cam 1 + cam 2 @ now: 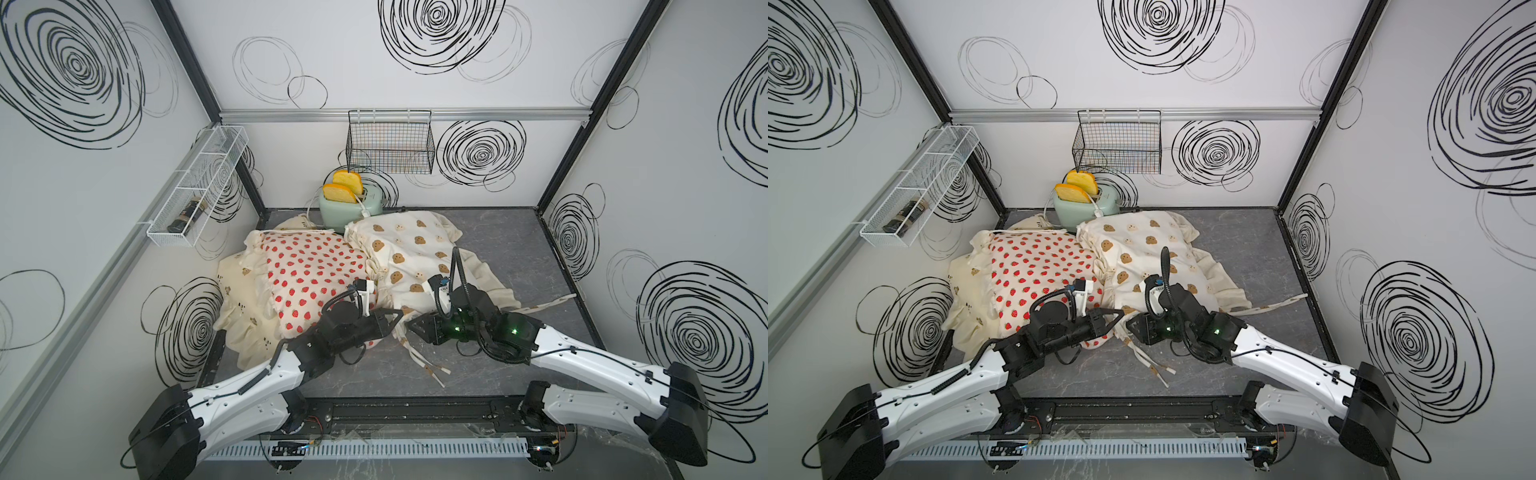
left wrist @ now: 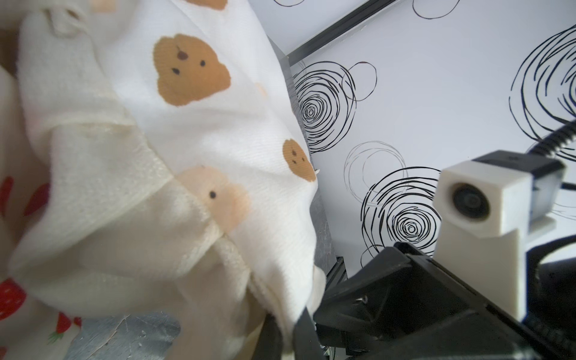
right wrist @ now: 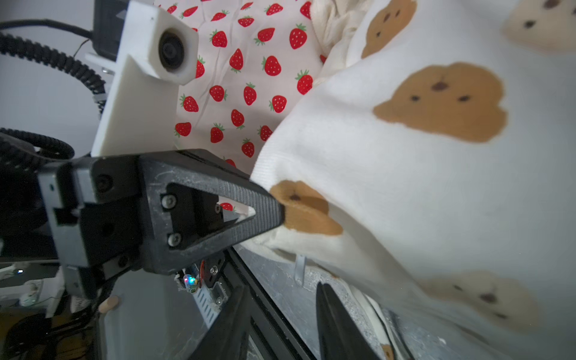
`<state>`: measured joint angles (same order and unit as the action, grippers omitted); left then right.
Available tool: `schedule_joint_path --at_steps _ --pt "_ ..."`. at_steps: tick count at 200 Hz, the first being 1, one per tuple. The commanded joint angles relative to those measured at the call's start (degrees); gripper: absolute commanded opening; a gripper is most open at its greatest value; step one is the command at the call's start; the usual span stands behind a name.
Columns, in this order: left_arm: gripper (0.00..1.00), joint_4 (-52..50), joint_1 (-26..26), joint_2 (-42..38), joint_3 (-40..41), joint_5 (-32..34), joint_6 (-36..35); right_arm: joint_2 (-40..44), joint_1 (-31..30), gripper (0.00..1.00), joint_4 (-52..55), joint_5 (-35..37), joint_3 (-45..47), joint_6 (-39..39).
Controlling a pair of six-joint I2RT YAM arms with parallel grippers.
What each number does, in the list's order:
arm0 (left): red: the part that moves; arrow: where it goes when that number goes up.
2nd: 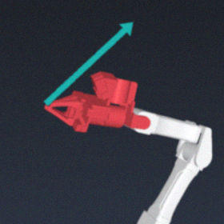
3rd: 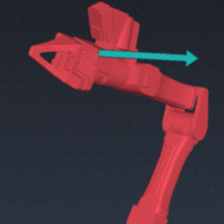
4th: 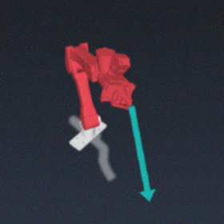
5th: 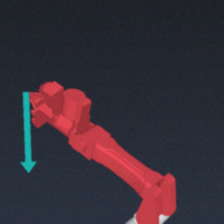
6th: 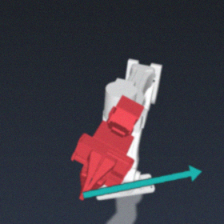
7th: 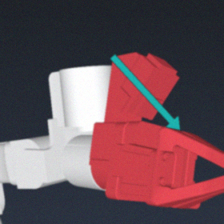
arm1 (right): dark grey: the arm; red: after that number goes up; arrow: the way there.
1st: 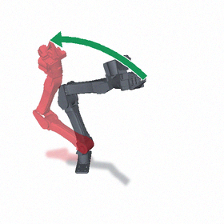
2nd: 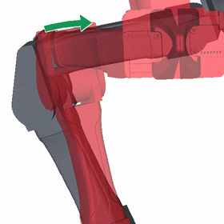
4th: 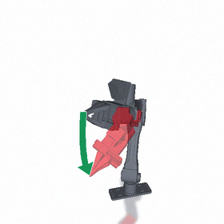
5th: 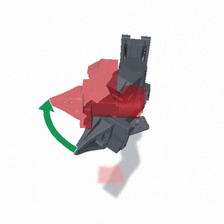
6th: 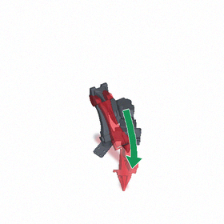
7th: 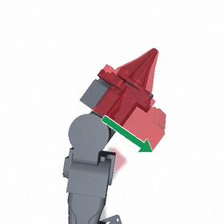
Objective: Zip up pillowcases
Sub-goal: Zip the zipper on the pillowcase.
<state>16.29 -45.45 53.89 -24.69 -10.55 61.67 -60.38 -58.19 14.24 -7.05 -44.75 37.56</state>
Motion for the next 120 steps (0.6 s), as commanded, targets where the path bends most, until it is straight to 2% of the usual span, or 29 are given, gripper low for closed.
schedule_joint_path --at_steps 1,43,101,120 --pt "0.0 1.2 0.5 -1.2 0.0 -0.7 1.3 2.0 -2.0 0.4 7.8 9.8 -2.2 -3.3" --pt "0.0 1.4 0.5 -1.0 -0.7 -1.0 1.5 -1.2 -7.6 0.39 9.5 15.8 -5.3 -4.2" --pt "0.0 0.9 0.5 -1.6 -0.9 -1.1 1.5 -5.5 -8.1 0.33 11.1 19.6 -8.1 -6.9" --pt "0.0 0.9 0.5 -1.7 -0.8 -1.1 1.5 -5.5 -8.1 0.33 8.1 17.5 -7.6 -7.5"
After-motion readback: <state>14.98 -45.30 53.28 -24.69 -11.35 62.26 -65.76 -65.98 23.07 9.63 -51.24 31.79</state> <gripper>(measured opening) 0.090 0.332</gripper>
